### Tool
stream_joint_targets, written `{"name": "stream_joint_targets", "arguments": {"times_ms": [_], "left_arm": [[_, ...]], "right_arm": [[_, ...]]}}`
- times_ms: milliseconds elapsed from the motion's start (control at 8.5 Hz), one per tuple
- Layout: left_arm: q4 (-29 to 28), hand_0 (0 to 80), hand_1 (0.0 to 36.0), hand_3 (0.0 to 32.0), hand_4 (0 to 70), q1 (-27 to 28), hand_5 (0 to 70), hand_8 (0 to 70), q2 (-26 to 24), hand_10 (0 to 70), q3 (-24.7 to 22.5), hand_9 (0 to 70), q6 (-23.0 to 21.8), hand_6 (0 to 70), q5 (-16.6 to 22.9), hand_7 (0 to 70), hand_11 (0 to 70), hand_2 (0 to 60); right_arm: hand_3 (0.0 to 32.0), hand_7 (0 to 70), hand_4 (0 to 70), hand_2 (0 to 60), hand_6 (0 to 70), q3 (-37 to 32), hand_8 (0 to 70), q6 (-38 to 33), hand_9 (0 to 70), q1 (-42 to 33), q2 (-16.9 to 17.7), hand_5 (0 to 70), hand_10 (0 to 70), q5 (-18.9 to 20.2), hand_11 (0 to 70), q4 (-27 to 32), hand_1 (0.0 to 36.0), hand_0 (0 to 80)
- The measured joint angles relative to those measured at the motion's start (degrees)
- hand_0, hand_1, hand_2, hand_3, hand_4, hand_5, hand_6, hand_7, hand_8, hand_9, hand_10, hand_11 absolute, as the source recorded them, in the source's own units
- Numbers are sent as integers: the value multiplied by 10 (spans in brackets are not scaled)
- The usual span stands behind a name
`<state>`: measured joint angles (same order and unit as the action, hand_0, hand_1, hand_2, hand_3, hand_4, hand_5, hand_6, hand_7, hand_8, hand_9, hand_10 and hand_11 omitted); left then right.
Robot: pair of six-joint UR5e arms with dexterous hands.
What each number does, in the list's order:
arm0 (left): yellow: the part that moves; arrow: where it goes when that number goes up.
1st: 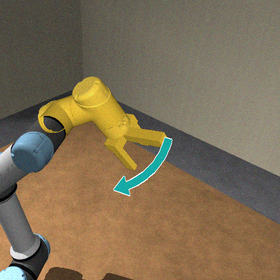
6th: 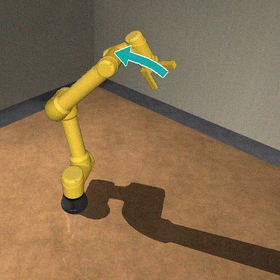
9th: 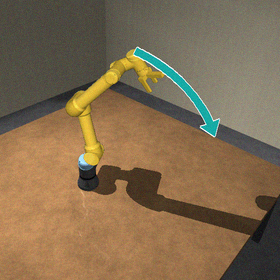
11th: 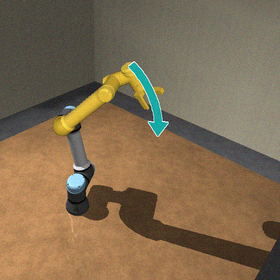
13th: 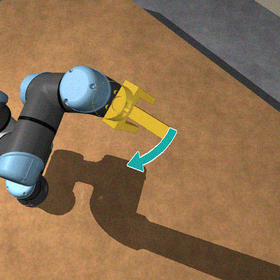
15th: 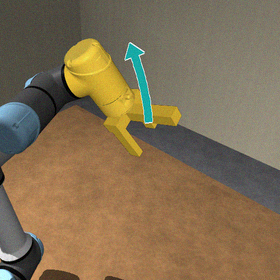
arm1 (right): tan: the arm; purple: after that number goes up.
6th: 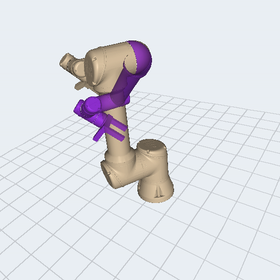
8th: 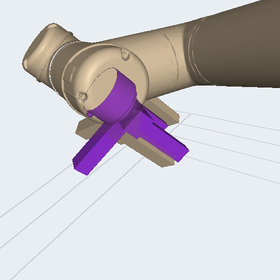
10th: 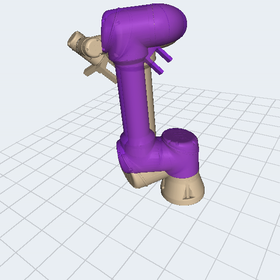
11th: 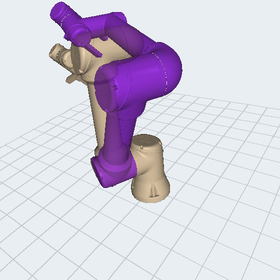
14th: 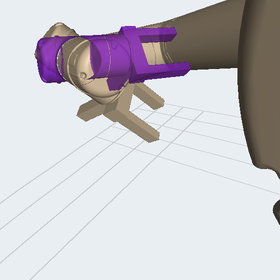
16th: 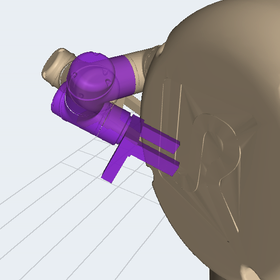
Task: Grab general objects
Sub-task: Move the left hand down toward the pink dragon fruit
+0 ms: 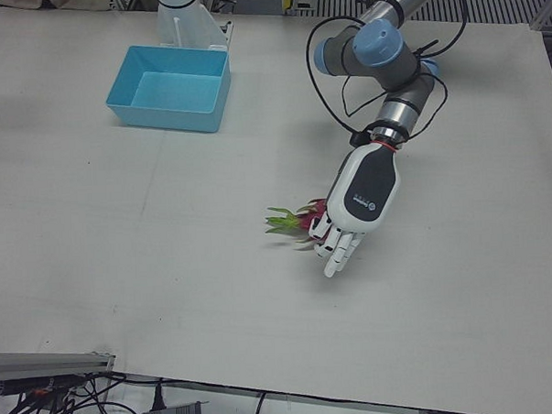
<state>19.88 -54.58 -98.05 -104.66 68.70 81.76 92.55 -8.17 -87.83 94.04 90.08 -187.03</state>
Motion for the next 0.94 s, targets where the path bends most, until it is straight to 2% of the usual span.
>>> {"name": "stream_joint_targets", "arguments": {"times_ms": [235, 353, 471, 706, 941], "left_arm": [[28, 800, 360, 0, 0, 17, 700, 0, -17, 0, 4, 62, 5, 0, -3, 384, 0, 600], [27, 800, 360, 0, 0, 19, 700, 0, -13, 0, 4, 71, 7, 0, -10, 425, 0, 600], [-3, 800, 360, 0, 0, 21, 700, 0, 13, 0, 2, 74, 7, 0, -34, 442, 0, 600], [-112, 800, 360, 0, 0, 30, 700, 0, 94, 0, 0, 83, 7, 0, -108, 488, 0, 600], [-160, 800, 360, 0, 0, 73, 700, 0, 133, 0, -5, 83, 4, 0, -174, 485, 0, 600]], "right_arm": [[0, 0, 0, 0, 0, 0, 0, 0, 0, 0, 0, 0, 0, 0, 0, 0, 0, 0], [0, 0, 0, 0, 0, 0, 0, 0, 0, 0, 0, 0, 0, 0, 0, 0, 0, 0], [0, 0, 0, 0, 0, 0, 0, 0, 0, 0, 0, 0, 0, 0, 0, 0, 0, 0], [0, 0, 0, 0, 0, 0, 0, 0, 0, 0, 0, 0, 0, 0, 0, 0, 0, 0], [0, 0, 0, 0, 0, 0, 0, 0, 0, -1, 0, 0, 0, 0, 0, 0, 0, 0]]}}
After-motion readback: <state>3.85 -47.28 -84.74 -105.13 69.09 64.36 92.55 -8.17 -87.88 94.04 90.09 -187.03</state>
